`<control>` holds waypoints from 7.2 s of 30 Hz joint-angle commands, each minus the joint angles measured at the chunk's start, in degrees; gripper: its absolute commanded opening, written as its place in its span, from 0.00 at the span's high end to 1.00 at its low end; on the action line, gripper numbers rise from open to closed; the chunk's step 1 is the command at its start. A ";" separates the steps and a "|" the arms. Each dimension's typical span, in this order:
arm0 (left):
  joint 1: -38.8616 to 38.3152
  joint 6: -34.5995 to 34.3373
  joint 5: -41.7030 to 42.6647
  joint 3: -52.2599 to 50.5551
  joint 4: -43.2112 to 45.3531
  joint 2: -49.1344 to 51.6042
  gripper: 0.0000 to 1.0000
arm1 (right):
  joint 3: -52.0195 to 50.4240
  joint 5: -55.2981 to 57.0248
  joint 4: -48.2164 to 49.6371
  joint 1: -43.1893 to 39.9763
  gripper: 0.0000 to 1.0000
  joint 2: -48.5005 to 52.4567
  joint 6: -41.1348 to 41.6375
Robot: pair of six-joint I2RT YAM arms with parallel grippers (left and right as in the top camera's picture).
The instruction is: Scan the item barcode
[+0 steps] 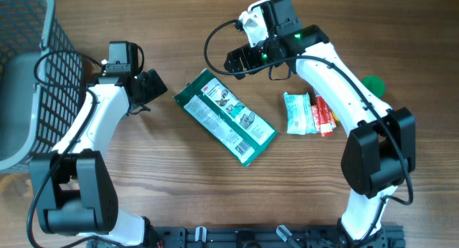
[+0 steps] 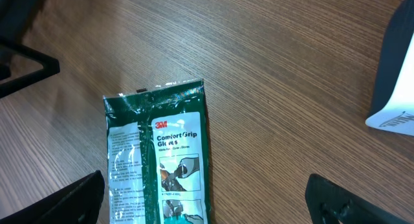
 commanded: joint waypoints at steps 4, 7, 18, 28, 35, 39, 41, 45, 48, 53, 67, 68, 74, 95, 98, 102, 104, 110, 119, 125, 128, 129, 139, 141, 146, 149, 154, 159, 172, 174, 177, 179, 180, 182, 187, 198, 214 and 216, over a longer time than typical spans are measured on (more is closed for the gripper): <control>0.15 0.68 -0.96 -0.13 0.02 -0.35 0.00 | -0.20 -0.07 0.20 -0.13 0.00 -1.25 0.39; 0.15 0.68 -0.96 -0.13 0.02 -0.35 0.00 | -0.20 -0.07 0.11 -0.09 0.00 -6.93 0.39; 0.15 0.68 -0.96 -0.13 0.00 -0.35 0.00 | -0.20 -0.09 0.07 -0.11 0.00 -31.58 0.39; 0.15 0.68 -0.96 -0.13 0.02 -0.35 0.00 | -0.20 8.81 -3.32 -0.15 0.00 -51.47 -7.82; 0.15 0.68 -0.96 -0.13 0.02 -0.35 0.00 | -0.24 9.77 -10.99 -0.15 0.00 -63.84 -12.81; 0.15 0.68 -0.96 -0.13 0.02 -0.35 0.00 | -2.93 9.73 -15.37 -0.33 0.00 -70.01 -13.55; 0.15 0.68 -0.96 -0.13 0.02 -0.35 0.00 | -7.91 9.35 -14.01 -1.36 0.00 -74.64 -13.51; 0.15 0.68 -0.96 -0.13 0.02 -0.35 0.00 | -22.47 7.30 -4.59 -5.03 0.00 -84.17 -13.51; 0.15 0.68 -0.96 -0.13 0.02 -0.35 0.00 | -34.25 3.82 7.08 -9.14 0.00 -90.51 -13.46; 0.15 0.68 -0.96 -0.13 0.02 -0.35 0.00 | -54.21 -4.55 28.17 -16.13 0.00 -99.65 -13.44; 0.15 0.68 -0.96 -0.13 0.02 -0.35 0.00 | -90.51 19.47 61.79 -17.29 0.00 -114.03 9.51; 0.15 0.68 -0.96 -0.13 0.00 -0.35 0.00 | -92.11 19.74 62.93 -17.29 0.00 -114.03 9.57; 0.15 0.68 -0.96 -0.13 0.00 -0.35 0.00 | -96.28 19.74 58.90 -17.29 0.00 -114.05 10.40; 0.15 0.68 -0.96 -0.13 0.02 -0.35 0.00 | -96.26 15.45 40.30 -17.29 0.00 -114.03 1.66; 0.15 0.68 -0.96 -0.13 0.00 -0.35 0.00 | -96.26 15.45 40.30 -17.29 0.00 -114.03 1.68; 0.15 0.68 -0.96 -0.13 0.00 -0.35 0.00 | -96.26 15.45 40.30 -17.29 0.00 -114.03 1.66; 0.15 0.68 -0.96 -0.13 0.02 -0.35 0.00 | -96.26 15.45 40.30 -17.29 0.00 -114.03 1.66; 0.15 0.68 -0.96 -0.13 0.00 -0.35 0.00 | -96.26 15.45 40.30 -17.29 0.00 -114.03 1.68; 0.20 0.68 -0.96 -0.13 0.00 -0.85 0.00 | -96.26 15.45 40.30 -17.29 0.00 -114.03 1.66; 0.20 0.68 -0.96 -0.13 0.00 -12.72 0.00 | -96.26 15.45 40.30 -17.29 0.00 -114.03 1.66; 0.20 0.68 -0.96 -0.13 0.00 -23.58 0.00 | -96.26 15.45 40.30 -17.29 0.00 -114.03 1.66; 0.20 0.68 -0.96 -0.13 0.00 -25.81 0.00 | -96.26 15.45 40.30 -17.29 0.00 -114.03 1.66; 0.20 0.68 -0.96 -0.13 -0.02 -52.50 0.00 | -96.26 15.47 40.30 -17.29 0.00 -114.03 1.68; 0.20 0.68 -0.96 -0.13 -0.17 -55.10 0.00 | -96.26 15.45 40.30 -17.29 0.00 -114.03 1.66; -0.17 0.70 -0.98 -0.13 -4.81 -64.00 0.00 | -96.26 15.45 40.30 -17.29 0.00 -114.03 1.66; -0.17 0.70 -3.39 -0.20 -6.45 -67.06 0.00 | -96.26 15.47 40.30 -17.29 0.00 -114.03 1.66; -0.17 0.72 -3.76 -1.81 -7.17 -73.61 0.00 | -96.26 15.45 40.30 -17.29 0.00 -114.03 1.66; -0.17 0.68 -3.74 -6.29 -13.09 -80.41 0.00 | -96.26 15.45 40.30 -17.29 0.00 -114.03 1.64; -0.07 0.02 -1.46 -27.04 9.33 -96.08 0.00 | -96.26 15.45 40.30 -17.29 0.00 -113.96 1.66; -0.07 0.04 -0.42 -30.56 17.16 -97.00 0.00 | -96.26 15.45 40.30 -17.29 0.00 -113.96 1.66; -0.07 0.04 2.12 -35.47 29.35 -97.00 0.00 | -96.26 15.47 40.30 -17.29 0.00 -113.96 1.66; -0.07 0.04 3.30 -39.06 37.64 -97.00 0.00 | -96.26 15.45 40.30 -17.29 0.00 -113.96 1.66; -0.07 0.04 3.85 -41.33 42.69 -97.00 0.00 | -96.26 15.45 40.30 -17.29 0.00 -113.96 1.64; -0.07 0.04 4.31 -45.81 50.58 -97.00 0.00 | -96.26 15.45 40.30 -17.29 0.00 -113.96 1.66; -0.07 0.07 5.31 -53.33 55.93 -97.00 0.00 | -96.26 15.45 40.30 -17.29 0.00 -113.96 1.66; 1.03 0.39 5.22 -64.22 53.88 -97.00 0.00 | -96.26 15.45 40.30 -17.29 0.00 -113.96 1.66; 1.11 20.65 6.56 -64.22 32.50 -97.00 0.00 | -96.26 15.45 40.30 -17.29 0.00 -113.96 1.66; 1.09 25.31 8.13 -64.22 32.70 -97.00 0.00 | -96.26 15.45 40.30 -17.29 0.00 -113.96 1.64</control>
